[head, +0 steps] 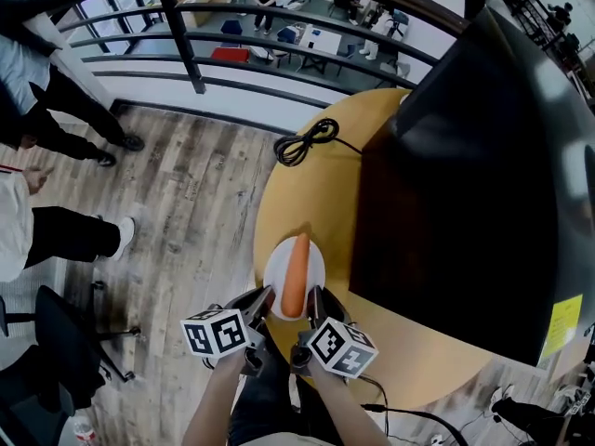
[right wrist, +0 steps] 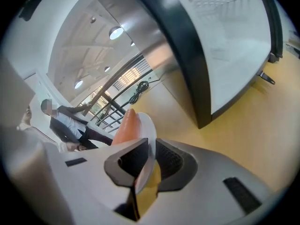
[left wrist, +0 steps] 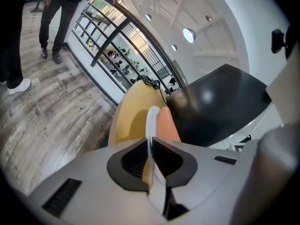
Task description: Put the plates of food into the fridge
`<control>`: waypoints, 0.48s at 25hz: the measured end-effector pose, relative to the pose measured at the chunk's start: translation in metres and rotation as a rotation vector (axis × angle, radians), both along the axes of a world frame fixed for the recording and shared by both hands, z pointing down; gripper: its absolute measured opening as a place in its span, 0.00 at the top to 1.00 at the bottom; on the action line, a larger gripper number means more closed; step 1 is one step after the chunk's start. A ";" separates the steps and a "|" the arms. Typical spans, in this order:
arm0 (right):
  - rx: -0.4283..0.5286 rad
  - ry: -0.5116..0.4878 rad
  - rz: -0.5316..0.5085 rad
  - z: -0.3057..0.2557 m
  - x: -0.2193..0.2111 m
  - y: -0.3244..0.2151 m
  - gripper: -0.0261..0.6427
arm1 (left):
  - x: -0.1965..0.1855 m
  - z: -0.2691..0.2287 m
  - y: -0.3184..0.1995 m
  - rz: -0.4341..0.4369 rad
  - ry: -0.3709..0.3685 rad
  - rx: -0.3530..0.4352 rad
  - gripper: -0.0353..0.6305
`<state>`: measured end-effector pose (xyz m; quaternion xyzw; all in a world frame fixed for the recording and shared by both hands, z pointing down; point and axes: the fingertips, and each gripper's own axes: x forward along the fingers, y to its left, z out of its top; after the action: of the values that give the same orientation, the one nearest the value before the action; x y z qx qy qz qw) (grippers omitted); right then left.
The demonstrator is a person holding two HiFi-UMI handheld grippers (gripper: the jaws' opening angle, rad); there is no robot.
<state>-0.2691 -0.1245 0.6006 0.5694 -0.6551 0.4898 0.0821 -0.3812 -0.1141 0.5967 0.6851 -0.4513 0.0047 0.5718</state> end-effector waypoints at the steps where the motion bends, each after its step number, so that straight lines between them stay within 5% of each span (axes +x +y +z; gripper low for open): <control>1: 0.004 -0.003 -0.001 -0.005 0.001 0.005 0.87 | 0.001 -0.005 0.005 0.004 -0.005 0.006 0.90; 12: 0.022 -0.019 0.042 -0.032 0.028 0.059 0.88 | 0.028 -0.030 0.055 0.077 -0.002 0.023 0.90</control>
<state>-0.2416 -0.0651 0.5690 0.5792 -0.6492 0.4894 0.0594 -0.3532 -0.0592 0.5665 0.7086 -0.4251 0.0224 0.5627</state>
